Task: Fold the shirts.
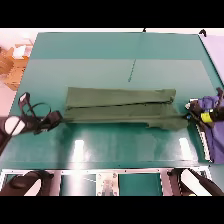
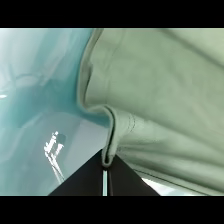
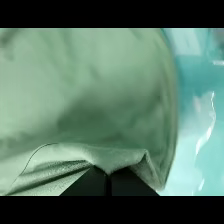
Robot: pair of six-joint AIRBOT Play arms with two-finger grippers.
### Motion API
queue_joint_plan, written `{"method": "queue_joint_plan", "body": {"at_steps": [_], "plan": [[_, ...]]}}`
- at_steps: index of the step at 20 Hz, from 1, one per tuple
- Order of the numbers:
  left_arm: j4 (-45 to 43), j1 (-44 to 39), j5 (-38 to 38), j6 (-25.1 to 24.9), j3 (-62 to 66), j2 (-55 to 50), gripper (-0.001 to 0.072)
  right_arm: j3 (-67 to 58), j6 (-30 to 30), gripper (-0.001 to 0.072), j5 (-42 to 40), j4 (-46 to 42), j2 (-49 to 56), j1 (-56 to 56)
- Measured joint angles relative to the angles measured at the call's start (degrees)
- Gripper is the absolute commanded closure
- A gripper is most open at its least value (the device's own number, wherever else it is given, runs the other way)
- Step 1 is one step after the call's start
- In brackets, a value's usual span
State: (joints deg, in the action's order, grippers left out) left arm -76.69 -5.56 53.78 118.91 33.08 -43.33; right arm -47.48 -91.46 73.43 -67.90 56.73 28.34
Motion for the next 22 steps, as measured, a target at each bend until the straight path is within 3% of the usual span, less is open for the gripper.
{"method": "queue_joint_plan", "body": {"at_steps": [10, 11, 12, 13, 14, 16, 18, 21, 22], "plan": [[5.3, 0.1, 4.1, -9.7, 36.7, -38.0, 0.0686, -26.8, -1.4, 0.0686, 0.3, 4.1, 28.0, -8.7], [6.1, 0.1, 4.0, -10.0, 40.2, -41.5, 0.0685, -29.0, -1.4, 0.0618, 0.4, 4.7, 30.8, -8.9], [7.4, 0.1, 3.5, -10.2, 43.6, -45.1, 0.0682, -31.0, -1.5, 0.0485, 0.3, 5.3, 33.3, -9.0], [8.8, 0.1, 2.5, -10.4, 46.4, -48.3, 0.0447, -33.0, -1.5, 0.0391, 0.3, 6.3, 35.8, -9.0], [10.1, 0.1, 1.2, -10.6, 48.9, -51.2, 0.004, -35.0, -1.5, 0.0343, -0.1, 7.4, 38.2, -9.1], [11.9, 0.9, -2.5, -10.7, 52.7, -54.9, 0.0033, -39.0, -1.5, 0.033, -1.0, 9.6, 41.8, -8.6], [12.7, 3.1, -4.6, -10.8, 56.0, -56.8, 0.0033, -42.9, -1.6, 0.0206, -1.3, 10.8, 43.9, -7.0], [13.3, 8.3, -0.1, -11.0, 61.3, -58.1, 0.0043, -47.1, 1.0, 0.016, 1.8, 11.9, 45.3, -3.4], [13.5, 10.0, 2.6, -11.3, 62.7, -58.3, 0.0176, -47.5, 2.7, 0.016, 3.5, 12.0, 45.6, -2.1]]}}
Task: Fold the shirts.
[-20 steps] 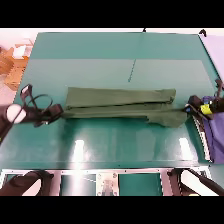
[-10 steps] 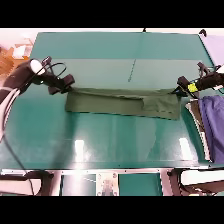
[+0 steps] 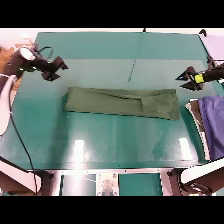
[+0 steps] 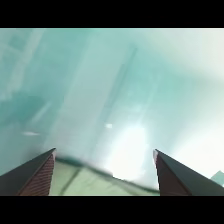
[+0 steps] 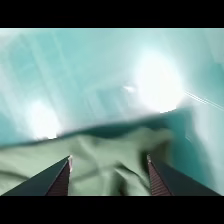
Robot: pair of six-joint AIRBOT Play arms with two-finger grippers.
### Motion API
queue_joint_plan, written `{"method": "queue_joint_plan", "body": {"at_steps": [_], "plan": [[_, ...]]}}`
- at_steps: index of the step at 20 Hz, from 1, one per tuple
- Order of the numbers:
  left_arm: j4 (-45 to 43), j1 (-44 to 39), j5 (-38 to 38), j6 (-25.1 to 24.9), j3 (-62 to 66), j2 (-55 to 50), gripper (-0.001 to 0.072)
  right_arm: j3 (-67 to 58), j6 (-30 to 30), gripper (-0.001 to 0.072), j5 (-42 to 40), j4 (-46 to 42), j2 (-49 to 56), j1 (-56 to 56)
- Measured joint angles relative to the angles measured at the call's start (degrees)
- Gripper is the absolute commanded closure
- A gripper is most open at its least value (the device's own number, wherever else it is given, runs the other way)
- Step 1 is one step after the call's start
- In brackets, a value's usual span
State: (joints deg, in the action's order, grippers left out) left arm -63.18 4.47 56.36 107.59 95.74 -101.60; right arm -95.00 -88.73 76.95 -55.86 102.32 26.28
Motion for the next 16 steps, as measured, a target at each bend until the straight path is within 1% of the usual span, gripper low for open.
{"method": "queue_joint_plan", "body": {"at_steps": [2, 3, 5, 6, 8, 12, 16], "plan": [[0.1, 2.7, 5.7, -1.4, 2.0, -0.3, 0.0503, 1.0, 3.6, 0.0159, 2.8, 0.3, 0.3, 1.7], [0.3, 3.5, 8.3, -2.6, 2.6, -0.3, 0.0689, 2.3, 5.5, 0.016, 4.0, 0.4, 0.4, 2.2], [0.7, 4.2, 12.3, -5.3, 3.4, -0.5, 0.0685, 6.2, 9.9, 0.0112, 5.5, 1.0, 0.5, 3.0], [1.1, 4.3, 13.7, -6.6, 3.6, -0.5, 0.0685, 8.2, 12.3, 0.01, 5.9, 1.5, 0.6, 3.4], [3.1, 4.4, 16.0, -9.0, 3.9, -0.5, 0.0685, 11.6, 16.8, 0.0011, 6.6, 3.1, 0.6, 4.1], [8.3, 3.8, 17.9, -12.6, 4.1, -0.5, 0.0685, 14.8, 23.4, 0.0009, 6.6, 5.6, 1.1, 5.0], [13.2, 2.5, 17.2, -15.1, 4.2, -0.5, 0.0685, 15.7, 26.0, 0.0011, 5.9, 7.6, 3.6, 5.0]]}}
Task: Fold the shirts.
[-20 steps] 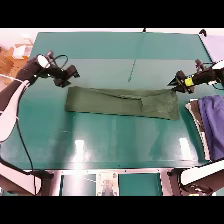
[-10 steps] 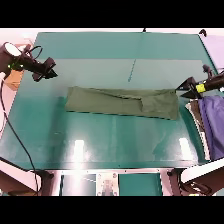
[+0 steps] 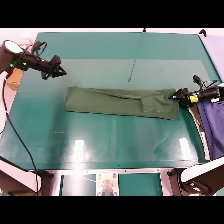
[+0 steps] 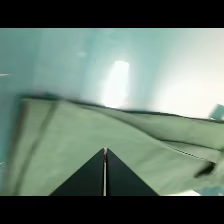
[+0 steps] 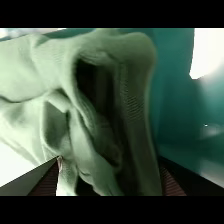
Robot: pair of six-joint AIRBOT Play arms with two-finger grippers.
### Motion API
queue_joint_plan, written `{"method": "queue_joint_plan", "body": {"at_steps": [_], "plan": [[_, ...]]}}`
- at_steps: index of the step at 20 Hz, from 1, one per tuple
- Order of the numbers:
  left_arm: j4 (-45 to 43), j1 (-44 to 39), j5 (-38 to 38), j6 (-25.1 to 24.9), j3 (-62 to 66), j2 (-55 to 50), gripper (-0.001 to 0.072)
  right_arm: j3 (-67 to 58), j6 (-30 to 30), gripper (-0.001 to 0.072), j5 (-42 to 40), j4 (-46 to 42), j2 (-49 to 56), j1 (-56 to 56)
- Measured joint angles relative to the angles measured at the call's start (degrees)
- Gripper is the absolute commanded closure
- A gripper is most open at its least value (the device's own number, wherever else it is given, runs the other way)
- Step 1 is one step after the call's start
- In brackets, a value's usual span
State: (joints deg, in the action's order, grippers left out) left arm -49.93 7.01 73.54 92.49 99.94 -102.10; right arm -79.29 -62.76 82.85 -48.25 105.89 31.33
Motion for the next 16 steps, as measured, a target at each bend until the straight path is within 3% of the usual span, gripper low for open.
{"method": "queue_joint_plan", "body": {"at_steps": [1, 2, 4, 7, 11, 16], "plan": [[1.7, -0.4, -0.2, -1.0, 0.0, 0.0, 0.0685, 0.0, 0.2, 0.0113, 0.0, 0.2, 0.5, -0.1], [3.7, -0.8, -0.4, -2.1, 0.0, 0.0, 0.0685, 0.1, 0.5, 0.0401, -0.7, -0.2, 0.9, -0.3], [8.7, -1.8, -0.9, -5.1, 0.0, 0.0, 0.0685, 0.3, 0.9, 0.0577, -1.8, -0.7, 1.6, -0.7], [15.5, -4.1, -1.6, -9.0, 0.0, 0.0, 0.0685, 0.3, 1.4, 0.0691, -2.1, -1.0, 1.8, -1.7], [19.3, -9.8, -3.4, -13.4, 0.0, 0.0, 0.0686, -1.0, 1.6, 0.0693, -2.1, -1.6, 1.6, -4.3], [14.6, -21.6, -10.2, -16.4, 0.0, -2.9, 0.0686, -9.6, -1.8, 0.0693, 3.3, -1.2, -2.6, -7.3]]}}
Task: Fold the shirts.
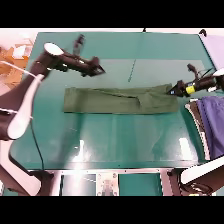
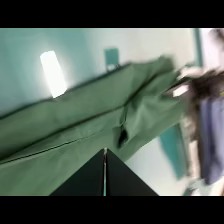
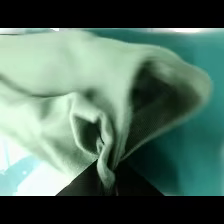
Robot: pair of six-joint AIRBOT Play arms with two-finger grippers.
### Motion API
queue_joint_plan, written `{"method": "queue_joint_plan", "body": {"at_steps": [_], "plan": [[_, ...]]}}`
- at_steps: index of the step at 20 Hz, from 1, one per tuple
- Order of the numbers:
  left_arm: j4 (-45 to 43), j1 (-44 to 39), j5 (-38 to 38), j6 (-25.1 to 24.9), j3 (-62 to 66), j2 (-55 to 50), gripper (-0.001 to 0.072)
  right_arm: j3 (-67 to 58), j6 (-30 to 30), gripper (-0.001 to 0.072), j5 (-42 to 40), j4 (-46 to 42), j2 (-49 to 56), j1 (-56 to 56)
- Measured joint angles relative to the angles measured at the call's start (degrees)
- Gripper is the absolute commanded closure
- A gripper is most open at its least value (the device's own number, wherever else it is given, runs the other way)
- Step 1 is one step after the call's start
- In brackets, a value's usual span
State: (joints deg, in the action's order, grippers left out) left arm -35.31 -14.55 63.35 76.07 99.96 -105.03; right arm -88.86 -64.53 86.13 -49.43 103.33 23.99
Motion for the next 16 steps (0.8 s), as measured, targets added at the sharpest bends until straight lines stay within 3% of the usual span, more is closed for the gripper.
{"method": "queue_joint_plan", "body": {"at_steps": [7, 16], "plan": [[-2.9, -14.4, -7.4, -1.2, 0.1, -9.4, 0.0686, -12.3, -7.7, 0.0693, 10.6, 0.4, -9.7, -5.7], [-1.3, -20.7, -11.4, 2.3, 3.7, -16.5, 0.0685, -15.1, -11.9, 0.0693, 12.9, 0.6, -15.9, -13.7]]}}
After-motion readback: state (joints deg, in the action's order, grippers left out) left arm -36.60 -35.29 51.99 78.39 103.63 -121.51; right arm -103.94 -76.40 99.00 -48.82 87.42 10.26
